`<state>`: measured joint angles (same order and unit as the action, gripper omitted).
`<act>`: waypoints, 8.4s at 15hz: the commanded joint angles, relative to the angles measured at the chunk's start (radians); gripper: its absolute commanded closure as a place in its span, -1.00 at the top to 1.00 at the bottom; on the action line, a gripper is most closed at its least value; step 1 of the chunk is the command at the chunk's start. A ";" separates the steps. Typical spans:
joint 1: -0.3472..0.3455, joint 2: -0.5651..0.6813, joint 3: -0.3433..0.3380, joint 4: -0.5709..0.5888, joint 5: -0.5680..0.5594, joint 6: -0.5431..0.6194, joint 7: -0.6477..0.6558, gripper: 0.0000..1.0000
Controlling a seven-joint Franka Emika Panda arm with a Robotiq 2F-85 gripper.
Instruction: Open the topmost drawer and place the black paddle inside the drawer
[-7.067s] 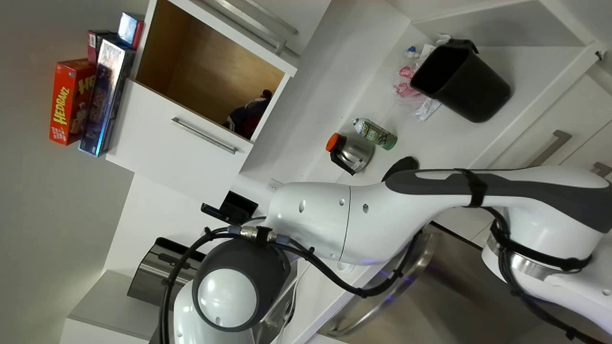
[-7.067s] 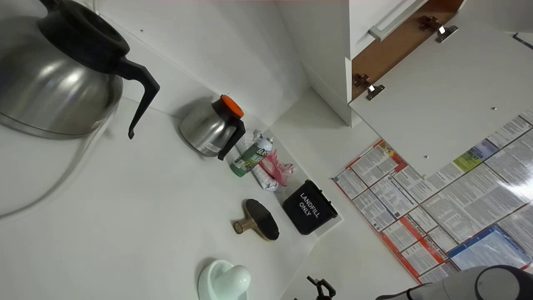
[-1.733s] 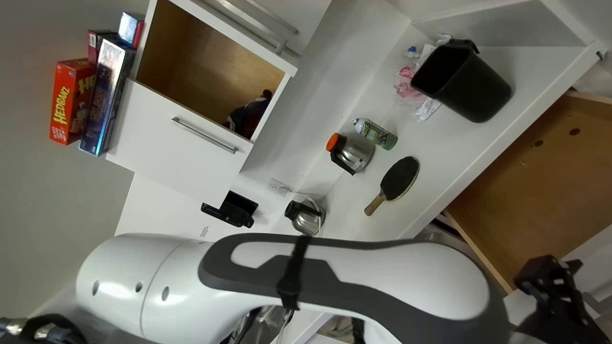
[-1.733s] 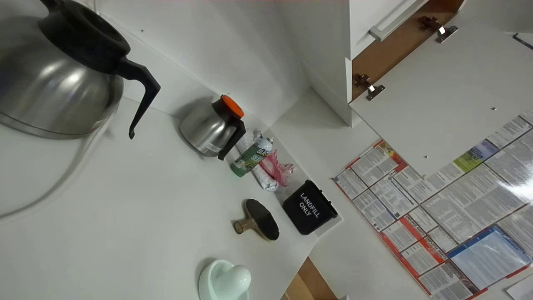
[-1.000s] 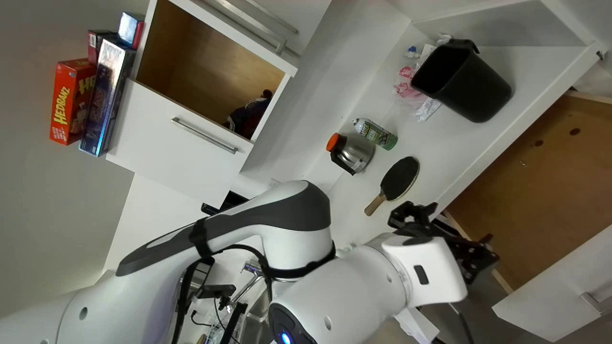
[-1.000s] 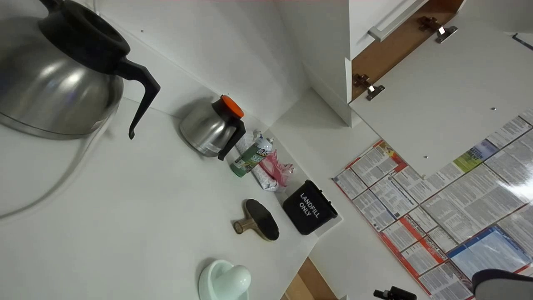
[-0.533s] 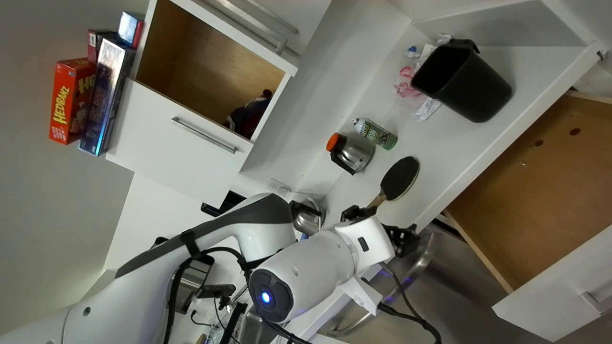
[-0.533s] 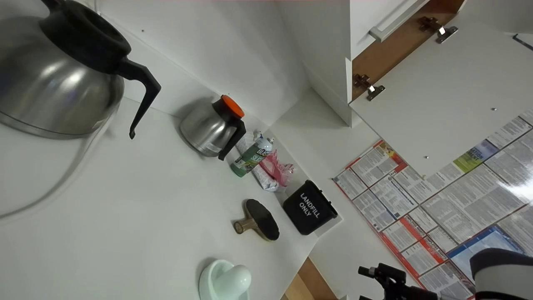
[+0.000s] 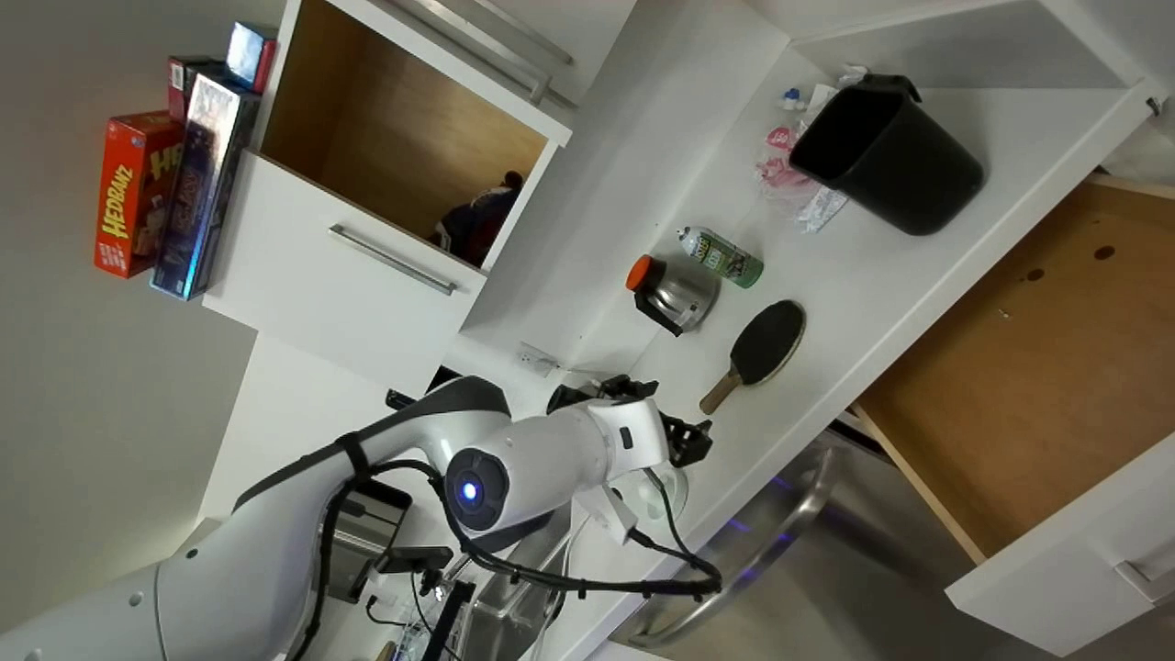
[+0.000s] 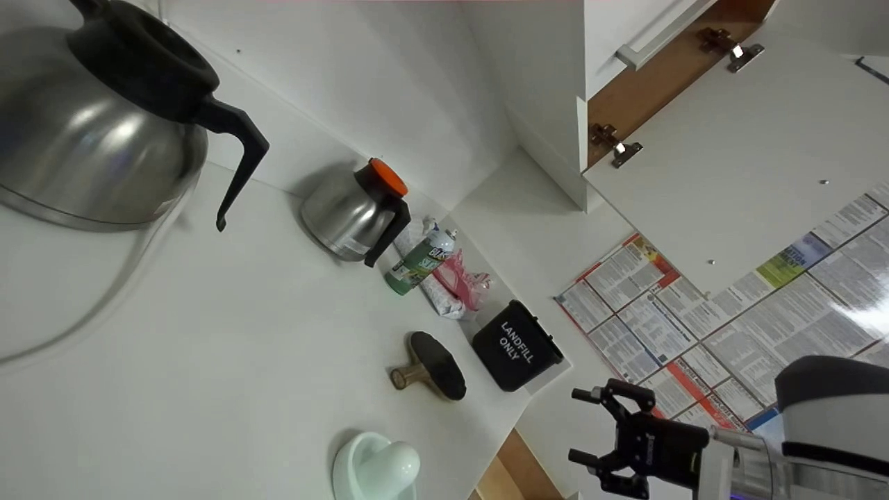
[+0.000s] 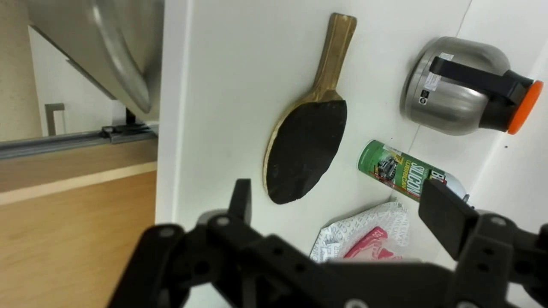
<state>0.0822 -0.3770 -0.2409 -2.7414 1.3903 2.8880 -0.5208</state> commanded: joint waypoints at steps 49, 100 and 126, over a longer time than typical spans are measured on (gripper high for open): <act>-0.062 0.646 0.261 0.543 -1.439 -0.136 1.704 1.00; -0.154 0.487 0.038 0.413 -1.428 -0.366 1.580 -0.82; -0.222 0.462 -0.090 0.358 -1.633 -0.278 1.577 0.41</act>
<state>-0.1137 0.1913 -0.3574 -2.2799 -0.2884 2.5517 1.1122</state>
